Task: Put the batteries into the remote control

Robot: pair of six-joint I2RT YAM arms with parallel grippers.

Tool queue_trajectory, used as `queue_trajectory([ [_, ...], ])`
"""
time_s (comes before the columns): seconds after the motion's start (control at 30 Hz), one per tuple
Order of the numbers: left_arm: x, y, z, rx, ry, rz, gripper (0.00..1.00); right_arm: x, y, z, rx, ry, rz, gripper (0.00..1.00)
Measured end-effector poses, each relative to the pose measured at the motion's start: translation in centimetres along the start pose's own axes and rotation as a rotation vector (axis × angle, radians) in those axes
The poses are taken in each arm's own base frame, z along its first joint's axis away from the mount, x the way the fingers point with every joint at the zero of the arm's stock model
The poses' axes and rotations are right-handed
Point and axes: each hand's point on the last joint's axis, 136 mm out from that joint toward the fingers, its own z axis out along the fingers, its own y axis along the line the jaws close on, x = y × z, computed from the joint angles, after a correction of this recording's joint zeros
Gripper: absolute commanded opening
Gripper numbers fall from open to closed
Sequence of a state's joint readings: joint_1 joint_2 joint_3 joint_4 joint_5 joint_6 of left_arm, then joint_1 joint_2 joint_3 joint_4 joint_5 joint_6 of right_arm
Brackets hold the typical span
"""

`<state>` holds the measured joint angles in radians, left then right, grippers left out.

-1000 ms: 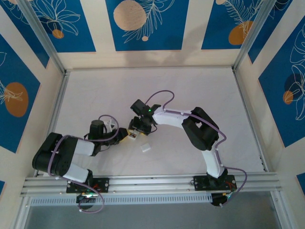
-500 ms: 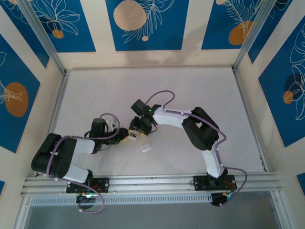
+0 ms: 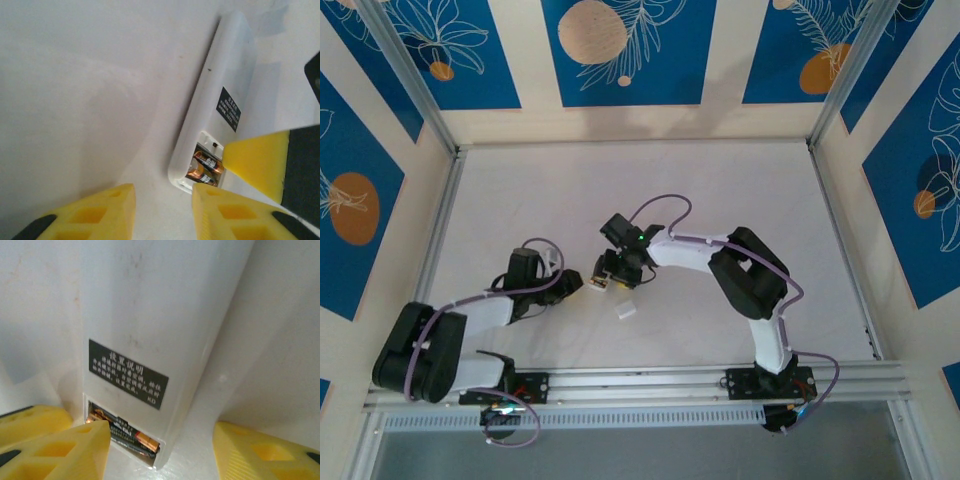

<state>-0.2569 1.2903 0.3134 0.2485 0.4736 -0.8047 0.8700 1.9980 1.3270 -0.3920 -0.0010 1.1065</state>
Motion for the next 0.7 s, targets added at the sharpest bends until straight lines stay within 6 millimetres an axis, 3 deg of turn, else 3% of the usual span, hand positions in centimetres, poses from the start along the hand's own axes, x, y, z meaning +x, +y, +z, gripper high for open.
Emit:
queue_trajectory([
  [0.27,-0.1,1.2,0.3,-0.04,0.001,-0.034,0.01,1.3,0.9,0.2,-0.033,0.034,-0.033,0.57],
  [0.7,-0.8,0.5,1.2,-0.003,0.003,-0.027,0.0,1.7,1.2,0.5,-0.043,0.051,-0.042,0.56],
])
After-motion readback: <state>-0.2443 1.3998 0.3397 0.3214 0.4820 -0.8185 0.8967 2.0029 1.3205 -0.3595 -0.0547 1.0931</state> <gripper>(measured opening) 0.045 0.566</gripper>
